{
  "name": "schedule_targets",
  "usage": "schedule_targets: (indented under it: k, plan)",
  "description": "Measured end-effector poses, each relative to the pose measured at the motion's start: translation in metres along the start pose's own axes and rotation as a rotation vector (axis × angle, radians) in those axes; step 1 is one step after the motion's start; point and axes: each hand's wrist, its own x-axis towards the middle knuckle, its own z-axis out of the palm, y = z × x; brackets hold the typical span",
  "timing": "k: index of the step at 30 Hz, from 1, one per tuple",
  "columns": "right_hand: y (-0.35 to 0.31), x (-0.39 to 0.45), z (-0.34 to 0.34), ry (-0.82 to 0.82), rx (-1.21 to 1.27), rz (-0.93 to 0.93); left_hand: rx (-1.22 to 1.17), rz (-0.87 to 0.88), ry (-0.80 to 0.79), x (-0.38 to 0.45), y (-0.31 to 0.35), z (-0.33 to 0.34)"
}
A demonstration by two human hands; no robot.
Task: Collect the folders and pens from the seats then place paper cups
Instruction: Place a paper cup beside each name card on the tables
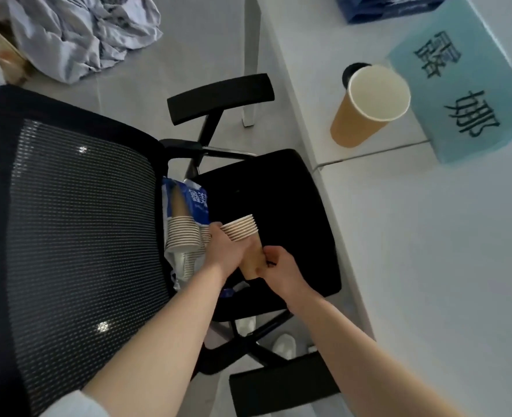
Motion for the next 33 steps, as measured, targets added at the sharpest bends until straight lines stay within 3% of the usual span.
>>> schedule_targets:
  k: [11, 18, 25, 33]
  plan:
    - [0.034, 0.057, 0.044, 0.035, 0.139, 0.082, 0.497, 0.061, 0.046, 0.055, -0.034, 0.011]
    - [0.032, 0.053, 0.045, 0.035, 0.124, 0.110, 0.630, 0.135, 0.096, 0.055, -0.041, 0.009]
    - [0.025, 0.007, 0.015, 0.099, 0.152, 0.212, 0.577, 0.138, 0.094, 0.017, -0.013, -0.002]
    - [0.008, -0.089, -0.020, 0.094, 0.035, 0.124, 0.441, 0.157, 0.005, -0.074, 0.038, -0.018]
